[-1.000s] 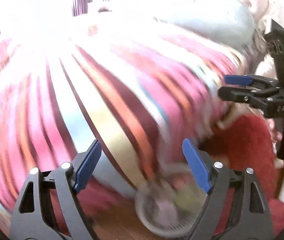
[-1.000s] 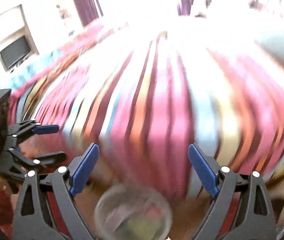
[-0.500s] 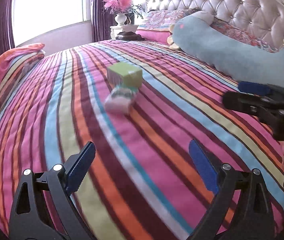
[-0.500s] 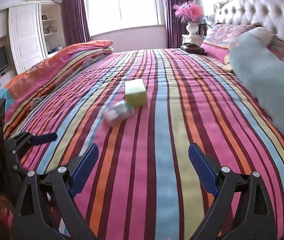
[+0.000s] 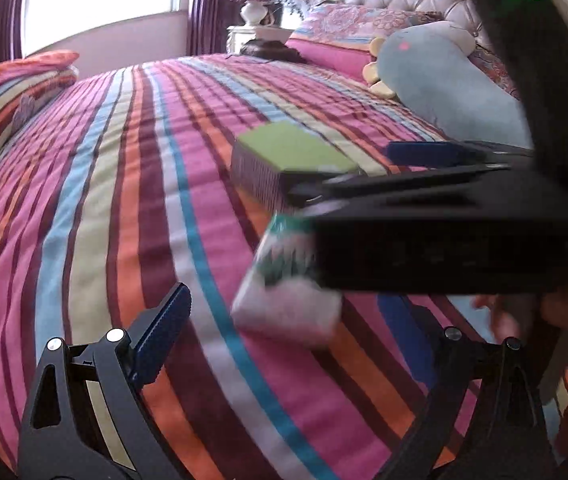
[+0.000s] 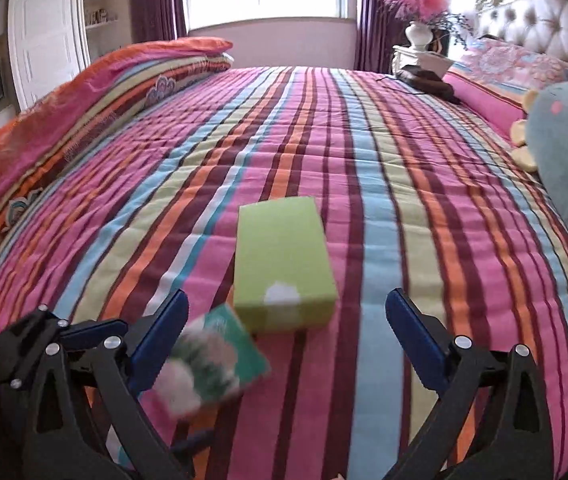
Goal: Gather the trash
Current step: 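Grasp the green-and-pink tissue pack with the left tool while the right tool grasps the green box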
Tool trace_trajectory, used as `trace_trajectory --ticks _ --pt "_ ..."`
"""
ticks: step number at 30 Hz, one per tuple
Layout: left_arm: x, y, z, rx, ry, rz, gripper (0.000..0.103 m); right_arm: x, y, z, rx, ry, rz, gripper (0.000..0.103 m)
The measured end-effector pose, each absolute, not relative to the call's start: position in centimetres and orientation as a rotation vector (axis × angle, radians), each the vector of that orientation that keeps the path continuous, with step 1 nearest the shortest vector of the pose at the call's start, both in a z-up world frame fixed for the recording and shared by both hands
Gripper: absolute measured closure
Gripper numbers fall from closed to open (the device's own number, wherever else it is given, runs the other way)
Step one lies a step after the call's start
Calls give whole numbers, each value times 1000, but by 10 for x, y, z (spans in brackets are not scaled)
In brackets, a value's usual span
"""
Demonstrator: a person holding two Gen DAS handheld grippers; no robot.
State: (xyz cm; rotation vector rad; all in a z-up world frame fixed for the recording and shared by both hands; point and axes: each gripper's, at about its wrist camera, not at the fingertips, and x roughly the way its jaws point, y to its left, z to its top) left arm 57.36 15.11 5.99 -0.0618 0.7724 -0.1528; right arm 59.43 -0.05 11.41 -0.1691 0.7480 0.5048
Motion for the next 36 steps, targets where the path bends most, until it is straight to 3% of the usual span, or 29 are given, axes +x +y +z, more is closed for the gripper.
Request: trace_trajectory --ticks 4,10,11,12,14,16,23,29,36 --pt "602 144 42 -31 904 -181 11 618 10 105 -189 744 467 8" --pt "610 129 38 109 918 -152 11 645 18 74 -221 838 430 11" --pt "610 130 38 112 920 -154 13 645 15 75 -203 836 433 19" --pt "610 130 38 123 918 -154 15 645 11 76 -180 832 447 24" --pt "608 131 41 138 904 -157 35 644 2 79 -137 821 445 48" --pt "604 132 45 143 882 -147 52 645 -9 81 -86 815 416 49" --pt "576 135 51 123 829 -88 53 604 -74 80 175 834 387 49" --pt "484 140 65 43 803 -47 53 516 -98 83 195 855 420 49" --pt "271 132 64 11 807 -38 53 326 -147 84 217 813 584 49"
